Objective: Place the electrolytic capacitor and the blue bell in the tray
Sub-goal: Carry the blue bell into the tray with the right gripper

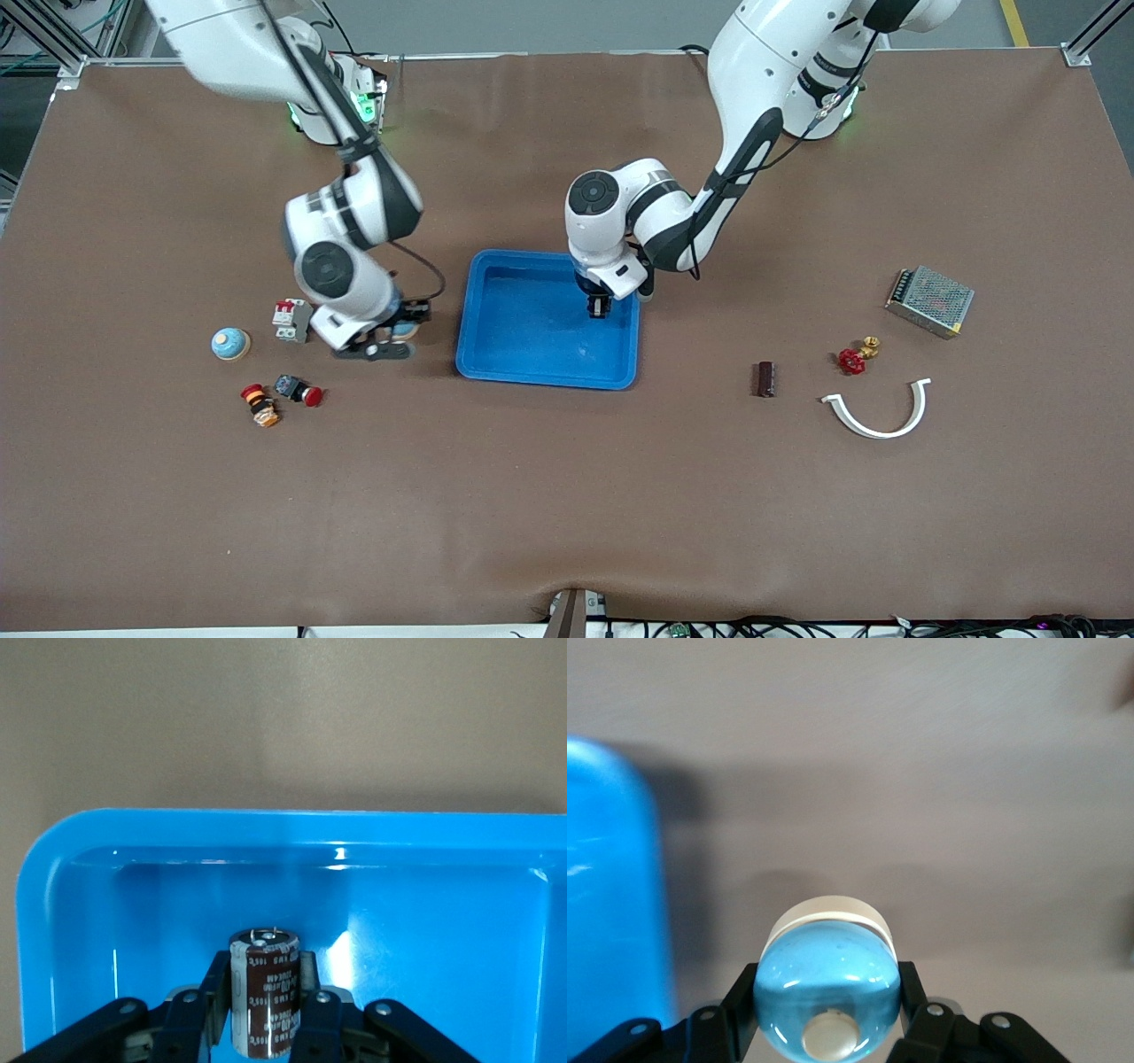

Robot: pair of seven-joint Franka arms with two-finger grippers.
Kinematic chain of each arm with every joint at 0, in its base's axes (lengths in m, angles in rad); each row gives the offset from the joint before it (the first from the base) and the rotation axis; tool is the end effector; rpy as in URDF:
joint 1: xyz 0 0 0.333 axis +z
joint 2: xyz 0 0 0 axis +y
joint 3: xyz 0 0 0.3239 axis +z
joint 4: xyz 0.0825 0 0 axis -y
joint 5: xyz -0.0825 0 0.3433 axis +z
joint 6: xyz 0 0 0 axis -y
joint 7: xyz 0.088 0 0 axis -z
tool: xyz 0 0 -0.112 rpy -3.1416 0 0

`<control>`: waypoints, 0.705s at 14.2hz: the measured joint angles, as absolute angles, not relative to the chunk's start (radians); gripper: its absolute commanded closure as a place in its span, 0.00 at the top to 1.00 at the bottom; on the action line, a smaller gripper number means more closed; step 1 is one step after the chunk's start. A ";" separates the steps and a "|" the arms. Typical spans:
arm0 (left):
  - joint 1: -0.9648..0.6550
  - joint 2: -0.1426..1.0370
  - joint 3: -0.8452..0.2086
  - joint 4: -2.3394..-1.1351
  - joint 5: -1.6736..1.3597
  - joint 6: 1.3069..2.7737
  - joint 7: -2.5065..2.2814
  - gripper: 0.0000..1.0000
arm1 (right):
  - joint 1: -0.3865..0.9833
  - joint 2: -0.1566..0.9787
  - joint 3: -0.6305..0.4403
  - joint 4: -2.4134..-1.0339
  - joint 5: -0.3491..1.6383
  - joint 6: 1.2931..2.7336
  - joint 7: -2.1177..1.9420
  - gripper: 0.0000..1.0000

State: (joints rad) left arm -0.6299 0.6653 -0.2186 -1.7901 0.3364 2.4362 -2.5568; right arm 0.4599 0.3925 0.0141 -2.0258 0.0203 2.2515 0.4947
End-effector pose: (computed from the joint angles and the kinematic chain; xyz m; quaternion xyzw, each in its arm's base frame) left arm 0.4303 -0.4653 0.2183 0.7320 0.6800 0.0409 0.0094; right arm 0.4958 0.2547 0.2729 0.9963 -0.0176 -0.0784 0.0299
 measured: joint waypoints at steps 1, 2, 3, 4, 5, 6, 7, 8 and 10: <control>-0.630 0.669 -0.218 -1.786 0.340 2.435 -2.557 0.00 | 0.517 0.392 0.015 -2.026 0.020 2.264 0.574 0.35; -0.630 0.674 -0.217 -1.782 0.348 2.434 -2.557 0.00 | 0.563 0.392 0.016 -2.026 0.020 2.275 0.636 0.35; -0.630 0.678 -0.217 -1.777 0.353 2.434 -2.557 0.00 | 0.597 0.392 0.016 -2.026 0.025 2.281 0.685 0.35; -0.630 0.681 -0.216 -1.772 0.354 2.434 -2.557 0.00 | 0.624 0.392 0.016 -2.027 0.040 2.290 0.715 0.35; -0.630 0.684 -0.215 -1.768 0.354 2.434 -2.557 0.00 | 0.646 0.392 0.016 -2.028 0.060 2.305 0.733 0.35; -0.629 0.687 -0.214 -1.766 0.354 2.434 -2.557 0.00 | 0.663 0.392 0.016 -2.029 0.075 2.322 0.747 0.35; -0.629 0.689 -0.213 -1.765 0.354 2.433 -2.557 0.00 | 0.676 0.393 0.016 -2.030 0.083 2.342 0.762 0.35; -0.629 0.690 -0.213 -1.764 0.355 2.433 -2.557 0.00 | 0.691 0.396 0.016 -2.032 0.089 2.362 0.779 0.35; -0.628 0.690 -0.213 -1.763 0.369 2.432 -2.557 0.00 | 0.722 0.407 0.016 -2.036 0.094 2.394 0.812 0.35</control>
State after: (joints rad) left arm -0.6284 0.6900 -0.2128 -1.7626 0.3689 2.4318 -2.5568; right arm 0.7220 0.4068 0.0157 -2.0358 0.0943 2.3940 0.8124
